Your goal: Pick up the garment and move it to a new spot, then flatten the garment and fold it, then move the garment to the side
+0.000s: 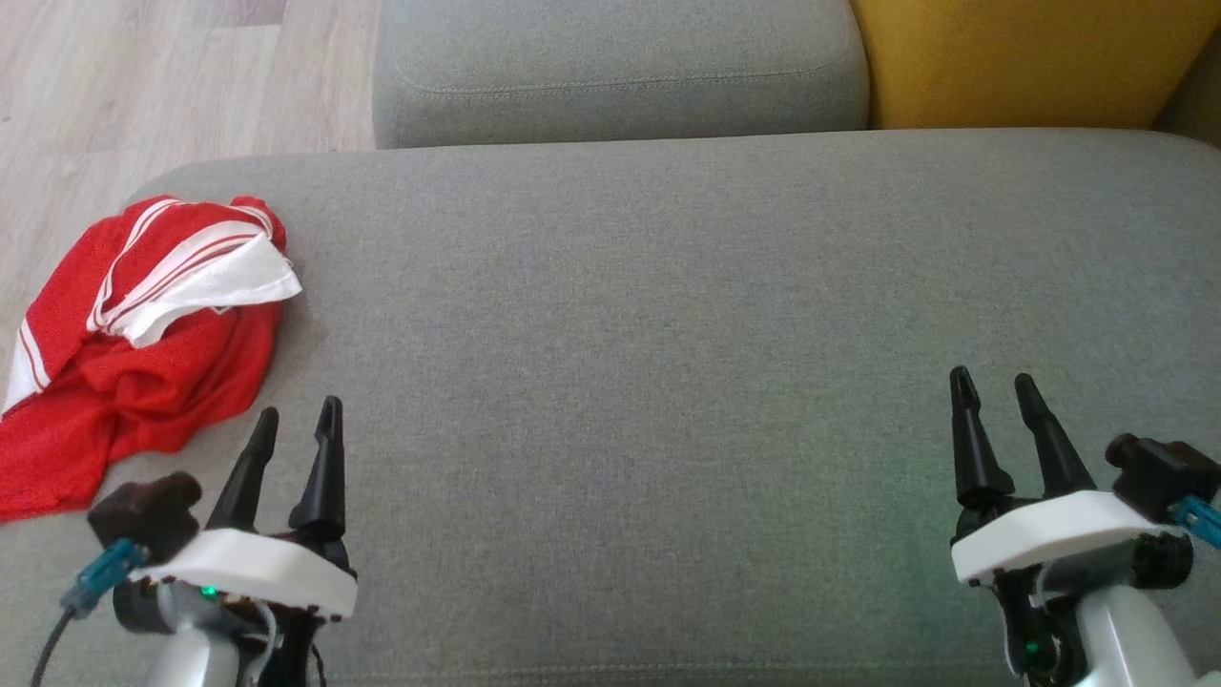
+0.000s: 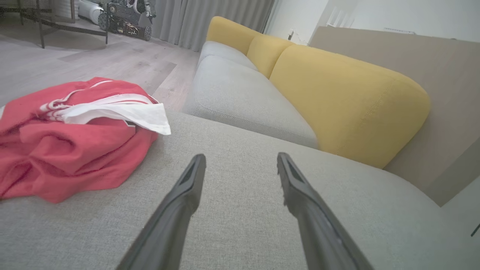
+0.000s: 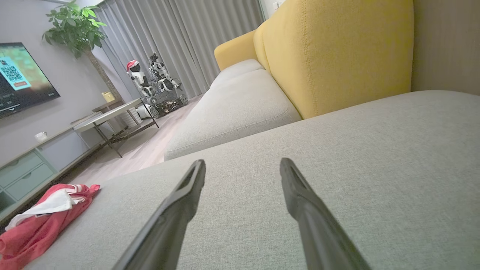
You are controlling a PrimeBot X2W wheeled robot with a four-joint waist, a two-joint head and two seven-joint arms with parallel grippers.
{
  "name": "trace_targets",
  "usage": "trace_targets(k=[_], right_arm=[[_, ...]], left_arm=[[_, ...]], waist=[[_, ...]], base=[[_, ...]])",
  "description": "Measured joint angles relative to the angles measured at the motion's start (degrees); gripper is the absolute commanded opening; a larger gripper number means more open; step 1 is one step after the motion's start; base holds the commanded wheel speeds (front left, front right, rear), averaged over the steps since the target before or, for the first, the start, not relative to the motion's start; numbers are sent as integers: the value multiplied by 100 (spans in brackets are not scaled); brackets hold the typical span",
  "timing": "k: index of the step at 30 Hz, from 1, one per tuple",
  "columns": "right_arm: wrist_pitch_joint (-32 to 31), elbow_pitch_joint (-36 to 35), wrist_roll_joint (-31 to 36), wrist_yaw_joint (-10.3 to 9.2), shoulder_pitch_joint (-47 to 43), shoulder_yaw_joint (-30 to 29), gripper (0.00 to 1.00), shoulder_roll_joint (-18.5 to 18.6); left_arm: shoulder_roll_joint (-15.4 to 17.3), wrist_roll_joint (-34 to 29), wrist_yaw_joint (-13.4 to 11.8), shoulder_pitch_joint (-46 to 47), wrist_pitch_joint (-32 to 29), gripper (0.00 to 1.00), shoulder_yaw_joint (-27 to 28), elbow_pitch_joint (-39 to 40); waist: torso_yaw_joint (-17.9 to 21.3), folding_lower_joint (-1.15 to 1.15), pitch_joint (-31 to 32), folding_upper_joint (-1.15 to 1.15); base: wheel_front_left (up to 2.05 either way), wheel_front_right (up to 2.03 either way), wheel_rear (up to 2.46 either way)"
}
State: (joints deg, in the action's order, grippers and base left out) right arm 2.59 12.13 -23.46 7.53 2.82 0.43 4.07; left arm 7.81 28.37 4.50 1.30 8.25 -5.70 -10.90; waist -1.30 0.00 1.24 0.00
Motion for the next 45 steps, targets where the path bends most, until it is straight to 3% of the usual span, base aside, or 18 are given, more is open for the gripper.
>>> trace_targets(k=[26, 38, 45], right_arm=[[249, 68, 1737, 0, -3, 35, 100, -121], [404, 98, 1982, 0, -11, -63, 100, -133], [399, 154, 1833, 0, -12, -59, 100, -133]], left_arm=[[145, -1619, -207, 69, 405, 100, -299, -437], [181, -2135, -259, 155, 535, 100, -332, -459], [186, -2113, -299, 155, 536, 100, -332, -459]], waist=[[-27, 0, -34, 0], [-26, 0, -40, 0], [-22, 0, -55, 0]], base=[[0, 0, 0], [0, 0, 0], [0, 0, 0]])
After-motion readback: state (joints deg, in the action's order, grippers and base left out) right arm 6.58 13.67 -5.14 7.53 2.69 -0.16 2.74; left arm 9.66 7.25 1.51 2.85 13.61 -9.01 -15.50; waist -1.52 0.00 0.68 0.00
